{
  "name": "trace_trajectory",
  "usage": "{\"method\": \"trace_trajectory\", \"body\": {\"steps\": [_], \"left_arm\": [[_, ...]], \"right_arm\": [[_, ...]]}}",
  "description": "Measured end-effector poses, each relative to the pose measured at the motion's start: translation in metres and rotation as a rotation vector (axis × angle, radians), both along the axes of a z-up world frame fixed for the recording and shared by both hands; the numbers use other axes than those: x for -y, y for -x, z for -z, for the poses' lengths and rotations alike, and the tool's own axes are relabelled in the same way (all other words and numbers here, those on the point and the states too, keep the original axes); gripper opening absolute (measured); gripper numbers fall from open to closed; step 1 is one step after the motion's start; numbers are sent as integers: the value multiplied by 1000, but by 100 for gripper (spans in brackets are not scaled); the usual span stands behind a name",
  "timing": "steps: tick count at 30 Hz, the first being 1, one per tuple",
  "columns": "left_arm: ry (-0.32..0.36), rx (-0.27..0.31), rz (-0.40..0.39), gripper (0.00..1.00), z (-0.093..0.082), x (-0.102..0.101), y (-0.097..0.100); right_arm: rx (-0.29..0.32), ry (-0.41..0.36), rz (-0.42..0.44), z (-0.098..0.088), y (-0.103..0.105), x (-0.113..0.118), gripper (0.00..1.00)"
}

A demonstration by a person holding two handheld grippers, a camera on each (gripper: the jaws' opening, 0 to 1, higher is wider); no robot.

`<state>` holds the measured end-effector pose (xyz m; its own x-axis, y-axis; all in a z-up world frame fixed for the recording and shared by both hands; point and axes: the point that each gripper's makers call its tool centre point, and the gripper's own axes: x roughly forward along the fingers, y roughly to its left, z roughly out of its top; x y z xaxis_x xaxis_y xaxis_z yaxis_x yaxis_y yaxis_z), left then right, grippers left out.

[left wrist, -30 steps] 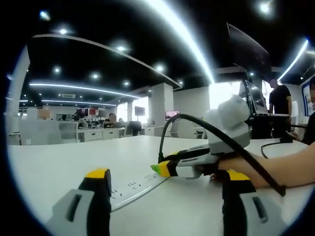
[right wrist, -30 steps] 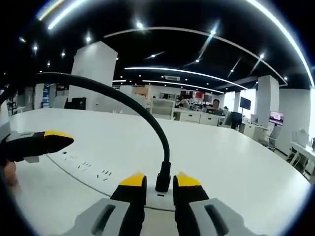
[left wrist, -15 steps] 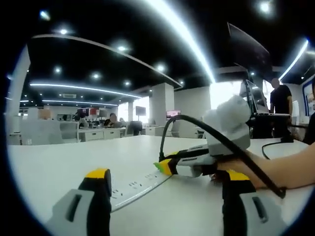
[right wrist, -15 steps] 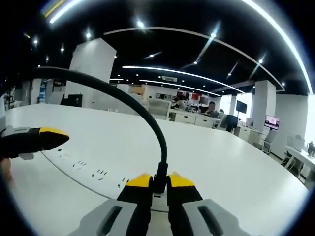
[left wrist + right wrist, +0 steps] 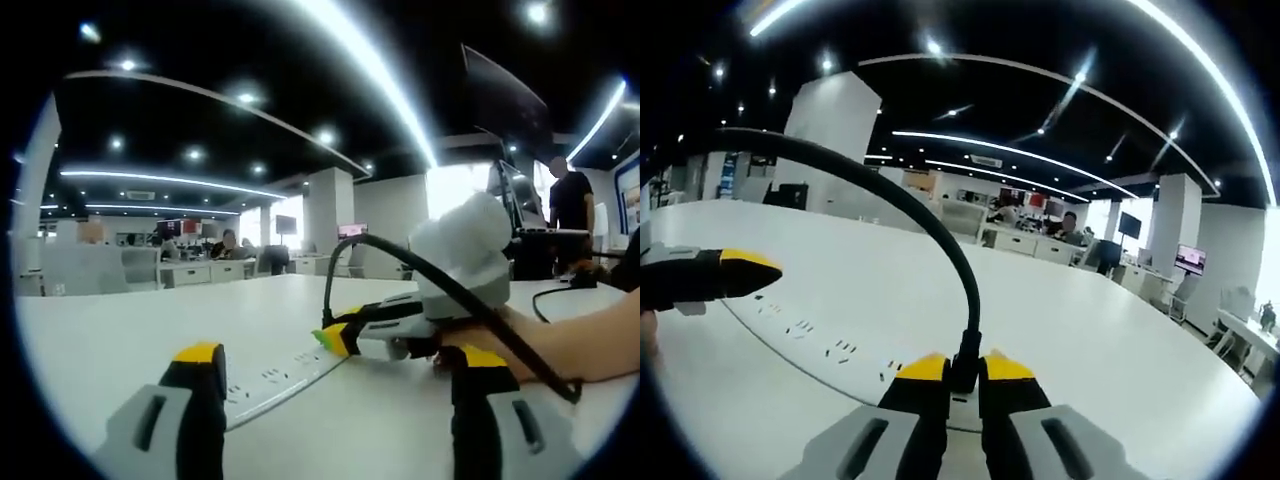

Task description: Locate the USB plug end of the data cable currently connected to the USB port on the desk. Grip the plug, withdraw it from the port, and place it onto the desktop.

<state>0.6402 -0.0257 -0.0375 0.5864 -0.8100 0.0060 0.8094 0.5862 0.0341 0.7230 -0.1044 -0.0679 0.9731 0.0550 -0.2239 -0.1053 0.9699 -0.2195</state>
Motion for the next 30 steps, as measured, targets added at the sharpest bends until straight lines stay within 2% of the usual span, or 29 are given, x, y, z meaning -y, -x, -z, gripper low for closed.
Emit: {"method": "trace_trajectory", "body": {"steps": [3, 5, 9, 10, 11, 13, 15, 17, 19, 22, 25, 29, 30], "left_arm": [[-2, 1, 1, 93, 0, 0, 0], [-2, 1, 1, 93, 0, 0, 0], [2, 0, 1, 93, 0, 0, 1], [2, 1, 2, 93, 0, 1, 1], [1, 1, 2, 93, 0, 1, 1], [-2, 2, 3, 93, 1, 1, 1], [-2, 2, 3, 93, 1, 1, 1], [0, 0, 2, 93, 1, 1, 0], [4, 0, 2, 93, 0, 0, 0], [5, 3, 0, 93, 0, 0, 0], [1, 5, 1, 93, 1, 0, 0], [4, 6, 0, 93, 0, 0, 0], [3, 6, -1, 93, 0, 0, 0]], "right_arm": [[-2, -13, -3, 0, 0, 1, 13], [-10, -72, 0, 0, 1, 1, 12], [-15, -59, 6, 1, -1, 2, 12], [-15, -50, 8, 1, -3, 3, 12], [-23, 27, 8, 0, -3, 4, 12], [-27, 116, 7, 0, -3, 2, 13], [-31, 77, 9, 1, -1, 1, 12], [-33, -145, 8, 1, -1, 2, 12], [-54, -235, 28, 2, -1, 9, 12], [-48, -199, 22, 2, 1, 5, 12], [-50, -209, 20, 3, 3, 5, 12], [-48, -174, 17, 3, 1, 4, 12], [-47, -131, 10, 2, 1, 4, 12]]}}
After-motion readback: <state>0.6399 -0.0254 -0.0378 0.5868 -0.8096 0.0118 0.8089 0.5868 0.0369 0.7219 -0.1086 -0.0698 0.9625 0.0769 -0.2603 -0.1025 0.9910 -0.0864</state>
